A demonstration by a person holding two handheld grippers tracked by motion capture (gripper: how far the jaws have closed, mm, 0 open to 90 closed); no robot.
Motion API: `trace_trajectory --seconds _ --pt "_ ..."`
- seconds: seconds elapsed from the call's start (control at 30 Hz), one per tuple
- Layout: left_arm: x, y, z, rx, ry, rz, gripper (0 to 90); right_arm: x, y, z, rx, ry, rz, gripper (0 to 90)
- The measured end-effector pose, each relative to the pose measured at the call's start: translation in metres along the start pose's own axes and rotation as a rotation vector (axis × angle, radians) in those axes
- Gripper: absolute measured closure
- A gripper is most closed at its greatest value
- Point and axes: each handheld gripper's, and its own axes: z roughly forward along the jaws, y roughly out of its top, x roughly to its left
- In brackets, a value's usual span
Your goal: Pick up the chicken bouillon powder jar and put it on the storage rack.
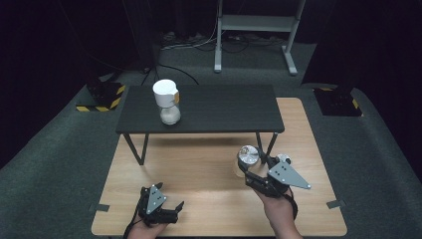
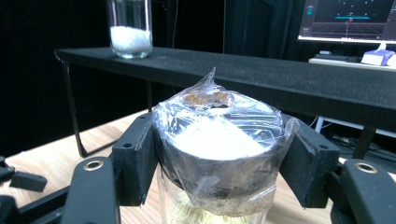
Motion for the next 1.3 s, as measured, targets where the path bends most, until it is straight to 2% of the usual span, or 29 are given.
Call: trace_trajectory --seconds 0.5,1.3 --pt "0.0 0.0 0.0 -0.004 -0.004 -0.002 0.9 0.003 0.02 0.008 -0.025 0.006 -0.006 34.3" --pt "0.001 0.0 0.0 -0.001 -0.013 -0.001 0.9 0.0 0.047 0.02 -0.069 0.007 -0.006 34.3"
